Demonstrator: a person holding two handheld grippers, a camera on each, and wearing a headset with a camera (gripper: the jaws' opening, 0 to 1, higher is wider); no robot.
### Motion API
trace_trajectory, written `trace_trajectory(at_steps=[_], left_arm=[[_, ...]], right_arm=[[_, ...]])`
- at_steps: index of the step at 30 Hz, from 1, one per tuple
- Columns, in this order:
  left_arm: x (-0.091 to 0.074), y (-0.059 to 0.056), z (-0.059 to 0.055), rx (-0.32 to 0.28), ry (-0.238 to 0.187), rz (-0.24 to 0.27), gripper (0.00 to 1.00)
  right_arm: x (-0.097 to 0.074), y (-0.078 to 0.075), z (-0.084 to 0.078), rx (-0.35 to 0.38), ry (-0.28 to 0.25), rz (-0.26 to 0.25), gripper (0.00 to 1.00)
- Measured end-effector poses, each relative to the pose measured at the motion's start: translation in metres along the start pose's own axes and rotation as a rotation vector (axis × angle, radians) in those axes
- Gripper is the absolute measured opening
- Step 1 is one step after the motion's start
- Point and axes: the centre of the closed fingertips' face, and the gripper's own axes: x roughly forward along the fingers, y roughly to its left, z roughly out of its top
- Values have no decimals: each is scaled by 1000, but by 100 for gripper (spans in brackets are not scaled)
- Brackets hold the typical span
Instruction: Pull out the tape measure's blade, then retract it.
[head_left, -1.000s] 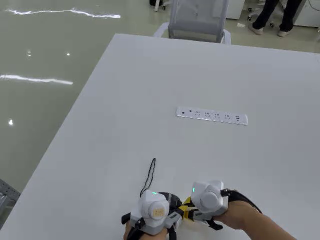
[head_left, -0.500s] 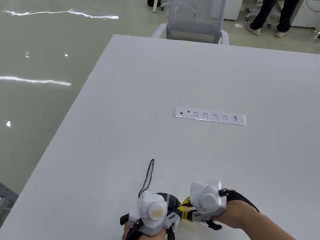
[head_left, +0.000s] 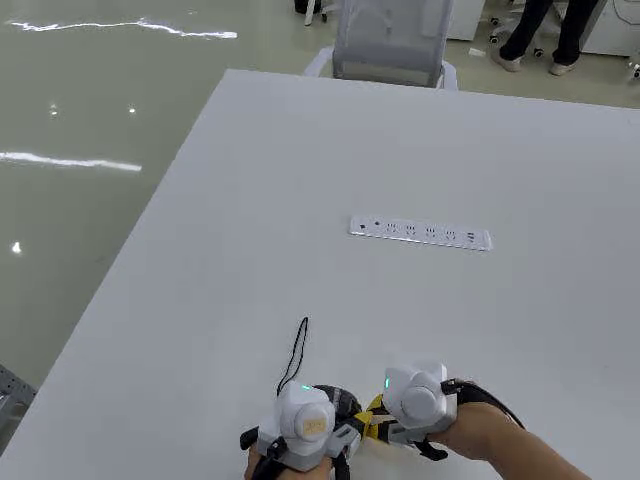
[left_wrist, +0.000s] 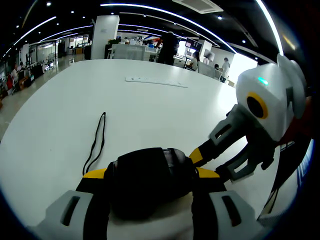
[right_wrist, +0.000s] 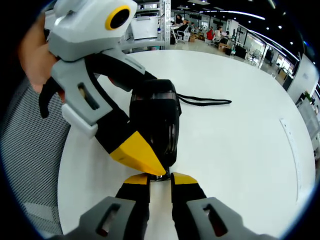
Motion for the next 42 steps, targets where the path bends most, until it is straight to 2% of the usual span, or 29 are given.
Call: trace_trajectory(at_steps=[8, 21, 24, 27, 28, 30, 32, 34, 39, 42], left_arm=[[0, 0, 0, -5, -1, 1, 64], [0, 0, 0, -6, 0, -1, 64], [0, 0, 0, -6, -1, -2, 64], [0, 0, 1, -4, -2, -7, 64], [-1, 0, 1, 0, -2, -9, 65], [-2, -1, 0, 7, 0, -12, 65], [-2, -1, 1, 8, -4, -12, 65], [-2, -1, 1, 9, -7, -10, 65], [-2, -1, 1, 16, -9, -14, 66], [-2, -2, -2, 75, 6, -20, 65]], right_arm=[[1, 0, 3, 21, 1, -1, 14], [3, 1, 3, -7, -2, -1, 14], [4, 0, 3, 10, -8, -6, 15], [3, 1, 4, 91, -40, 4, 16], [3, 2, 5, 133, -56, 10, 18], [0, -1, 3, 131, -66, -8, 22], [-3, -2, 2, 157, -79, -25, 39], [-5, -1, -1, 164, -76, -31, 50], [-11, 0, -9, 194, -81, -46, 52], [-15, 2, -11, 233, -93, -52, 56]])
